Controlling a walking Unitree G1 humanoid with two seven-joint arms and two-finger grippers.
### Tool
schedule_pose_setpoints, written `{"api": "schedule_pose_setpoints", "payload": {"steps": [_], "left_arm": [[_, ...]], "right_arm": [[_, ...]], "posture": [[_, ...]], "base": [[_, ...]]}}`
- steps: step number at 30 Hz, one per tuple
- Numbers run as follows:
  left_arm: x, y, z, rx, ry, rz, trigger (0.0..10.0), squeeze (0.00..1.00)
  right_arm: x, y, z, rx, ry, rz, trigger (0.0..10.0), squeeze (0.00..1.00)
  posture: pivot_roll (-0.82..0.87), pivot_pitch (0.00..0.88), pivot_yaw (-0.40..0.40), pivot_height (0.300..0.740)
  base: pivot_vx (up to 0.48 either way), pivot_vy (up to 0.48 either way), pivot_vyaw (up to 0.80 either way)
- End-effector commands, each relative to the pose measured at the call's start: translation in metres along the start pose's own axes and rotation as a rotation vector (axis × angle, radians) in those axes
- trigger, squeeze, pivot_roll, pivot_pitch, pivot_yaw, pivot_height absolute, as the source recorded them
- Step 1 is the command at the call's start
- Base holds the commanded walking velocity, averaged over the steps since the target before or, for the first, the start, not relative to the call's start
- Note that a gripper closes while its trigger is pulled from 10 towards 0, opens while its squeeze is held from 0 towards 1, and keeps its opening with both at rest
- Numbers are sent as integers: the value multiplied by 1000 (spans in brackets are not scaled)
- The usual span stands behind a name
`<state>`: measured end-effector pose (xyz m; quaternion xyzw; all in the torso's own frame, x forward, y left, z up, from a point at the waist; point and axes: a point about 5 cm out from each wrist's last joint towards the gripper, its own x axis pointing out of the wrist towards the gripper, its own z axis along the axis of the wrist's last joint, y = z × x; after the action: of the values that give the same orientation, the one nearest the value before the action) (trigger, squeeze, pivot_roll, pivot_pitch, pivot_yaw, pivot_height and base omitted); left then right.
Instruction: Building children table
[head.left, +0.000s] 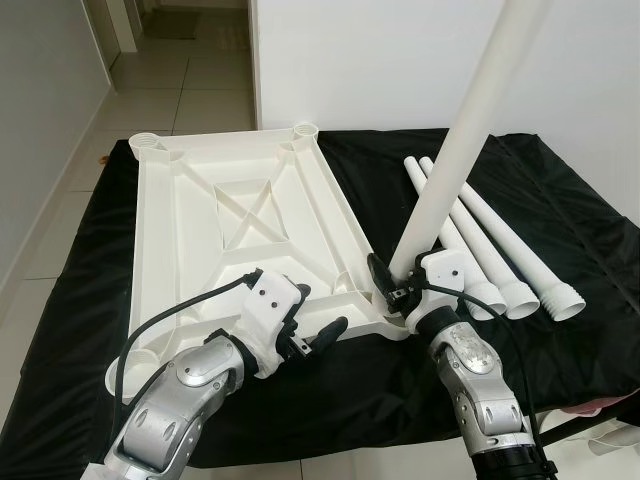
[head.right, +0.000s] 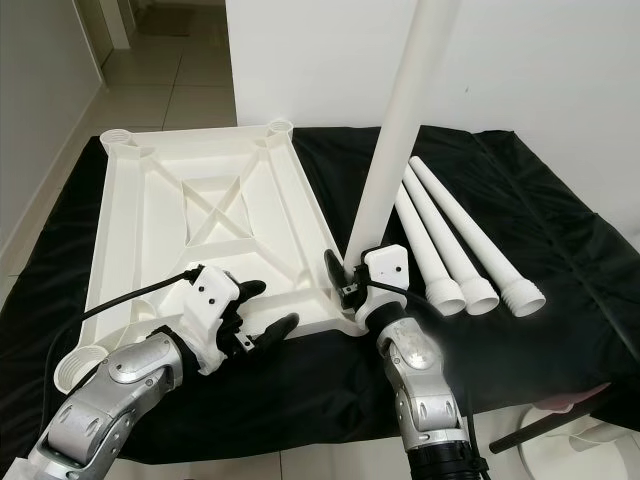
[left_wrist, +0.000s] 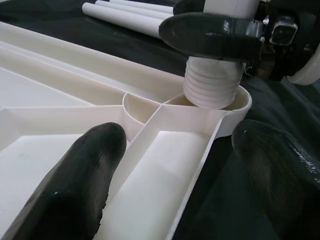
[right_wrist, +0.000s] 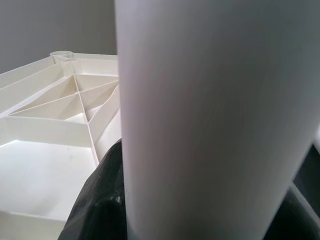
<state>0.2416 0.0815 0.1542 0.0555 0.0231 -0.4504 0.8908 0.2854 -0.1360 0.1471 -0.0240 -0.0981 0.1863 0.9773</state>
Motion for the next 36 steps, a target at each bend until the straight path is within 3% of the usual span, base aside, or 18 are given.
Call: {"api": "schedule_pose_setpoints", "payload": {"steps": [1, 31, 36], "left_arm": [[-1, -5, 2, 5, 4, -56, 10000, 0], [0, 2, 9, 9, -10, -23, 10000, 0], [0, 3, 10, 8, -11, -25, 10000, 0]], "right_arm": [[-6, -1, -10, -13, 48, 7, 10000, 0], [-29, -9, -30, 11, 89, -22, 10000, 0], [-27, -7, -29, -48, 80, 19, 10000, 0]], "posture": [[-13, 41, -46, 740], [-15, 72, -29, 740], [-18, 72, -23, 740]], "base": [[0, 0, 0], [0, 0, 0], [0, 0, 0]]}}
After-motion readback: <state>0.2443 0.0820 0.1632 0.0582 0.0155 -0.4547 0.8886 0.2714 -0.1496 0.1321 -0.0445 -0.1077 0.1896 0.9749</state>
